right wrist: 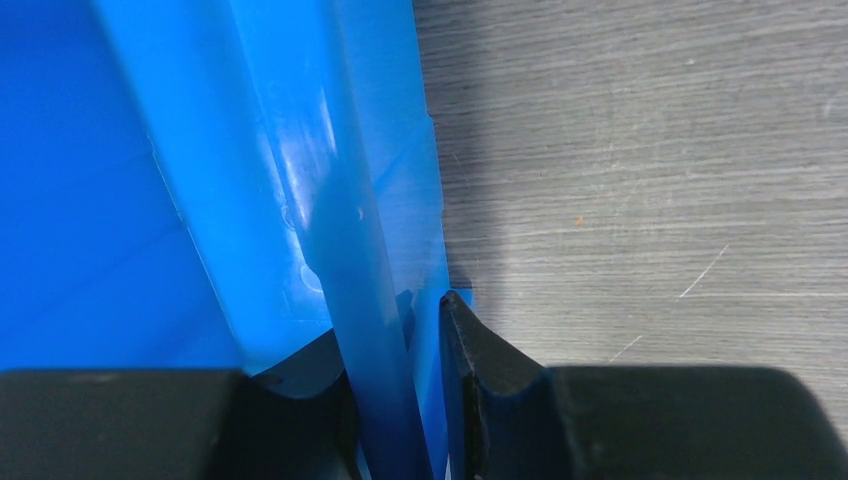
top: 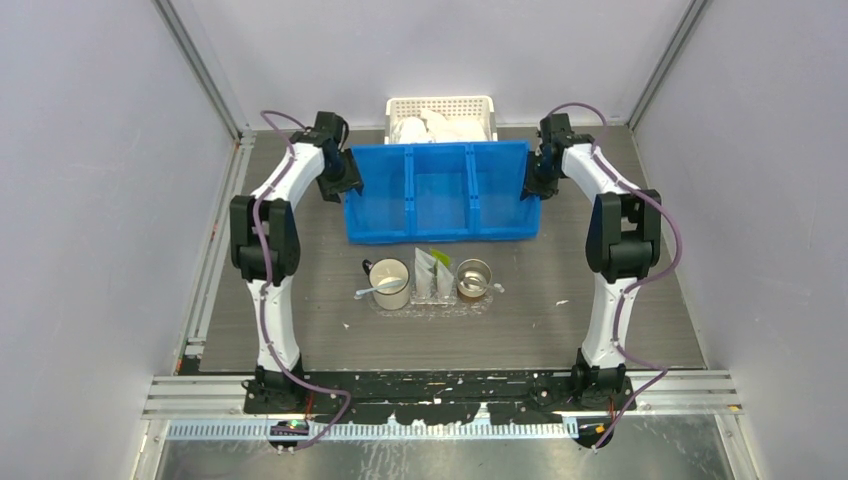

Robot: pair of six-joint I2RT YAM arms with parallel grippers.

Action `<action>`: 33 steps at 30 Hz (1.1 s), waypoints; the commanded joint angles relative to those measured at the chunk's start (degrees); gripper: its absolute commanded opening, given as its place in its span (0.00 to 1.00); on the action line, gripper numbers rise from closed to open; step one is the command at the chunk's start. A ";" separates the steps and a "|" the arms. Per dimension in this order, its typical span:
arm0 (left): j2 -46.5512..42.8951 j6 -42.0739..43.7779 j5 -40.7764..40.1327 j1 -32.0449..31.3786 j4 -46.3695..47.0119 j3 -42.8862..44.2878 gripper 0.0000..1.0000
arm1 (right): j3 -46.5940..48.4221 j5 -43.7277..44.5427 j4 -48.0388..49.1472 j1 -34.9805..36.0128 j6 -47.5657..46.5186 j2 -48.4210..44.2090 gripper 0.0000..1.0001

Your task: Prepare toiletry sets of a toothbrush and toothpaste on the tray

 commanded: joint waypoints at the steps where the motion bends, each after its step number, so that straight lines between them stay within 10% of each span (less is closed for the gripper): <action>1: 2.28 0.19 -0.82 0.99 0.41 5.13 0.55 | 3.45 -2.73 7.35 0.18 5.31 3.36 0.25; 21: 13.47 1.17 0.86 1.17 -4.17 25.07 0.56 | 8.01 -4.98 9.32 0.27 7.24 7.36 0.22; 28: 11.88 1.90 1.04 1.32 -3.49 26.20 0.58 | 1.71 -4.36 11.60 0.22 7.09 0.73 0.58; 33: 14.90 2.07 3.10 2.03 -5.79 32.80 0.59 | -1.32 -2.20 12.58 0.15 7.13 -5.02 0.63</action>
